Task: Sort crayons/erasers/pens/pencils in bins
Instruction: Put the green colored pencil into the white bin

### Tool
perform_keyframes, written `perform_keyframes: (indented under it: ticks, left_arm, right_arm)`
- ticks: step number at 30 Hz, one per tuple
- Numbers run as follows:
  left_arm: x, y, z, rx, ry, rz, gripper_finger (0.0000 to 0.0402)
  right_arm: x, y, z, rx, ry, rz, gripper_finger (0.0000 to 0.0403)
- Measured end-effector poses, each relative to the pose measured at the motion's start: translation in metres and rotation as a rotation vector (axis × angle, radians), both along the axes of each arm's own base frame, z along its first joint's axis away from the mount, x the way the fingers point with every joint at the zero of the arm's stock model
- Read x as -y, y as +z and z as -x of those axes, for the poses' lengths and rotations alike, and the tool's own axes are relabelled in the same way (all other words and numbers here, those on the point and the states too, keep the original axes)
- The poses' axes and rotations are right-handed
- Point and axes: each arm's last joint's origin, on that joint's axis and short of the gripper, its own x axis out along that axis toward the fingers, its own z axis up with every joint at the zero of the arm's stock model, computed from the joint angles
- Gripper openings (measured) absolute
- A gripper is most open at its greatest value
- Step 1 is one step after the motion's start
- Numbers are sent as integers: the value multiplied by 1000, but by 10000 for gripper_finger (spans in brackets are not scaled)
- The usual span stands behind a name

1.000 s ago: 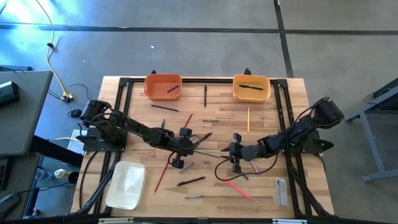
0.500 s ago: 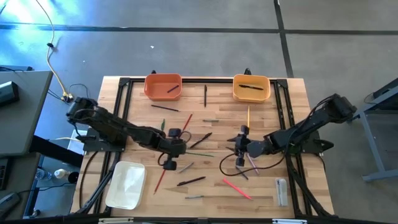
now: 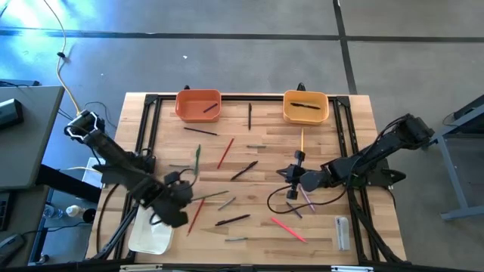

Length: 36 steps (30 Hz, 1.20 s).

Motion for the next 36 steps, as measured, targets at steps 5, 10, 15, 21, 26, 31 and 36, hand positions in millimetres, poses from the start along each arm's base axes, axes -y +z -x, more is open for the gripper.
perform_keyframes:
  ticks: [5,10,15,21,26,31,36]
  left_arm:
    - [22,0,34,-41,26,22,6]
    - [38,2,65,-89,14,75,6]
    - [54,10,85,-90,-30,129,6]
    - [71,26,104,-71,-42,227,6]
    - [83,29,118,-77,5,286,6]
    - [88,22,131,-148,80,290,6]
    - [89,21,135,-185,108,290,6]
  right_arm:
    - [0,0,0,-2,-9,8,6]
    - [0,0,0,-3,-6,11,6]
    - [0,0,0,-4,-5,13,6]
    - [0,0,0,-4,-5,14,7]
    - [0,0,0,-8,3,26,7]
    - [1,0,0,-12,10,38,7]
    - [1,0,0,-14,12,44,7]
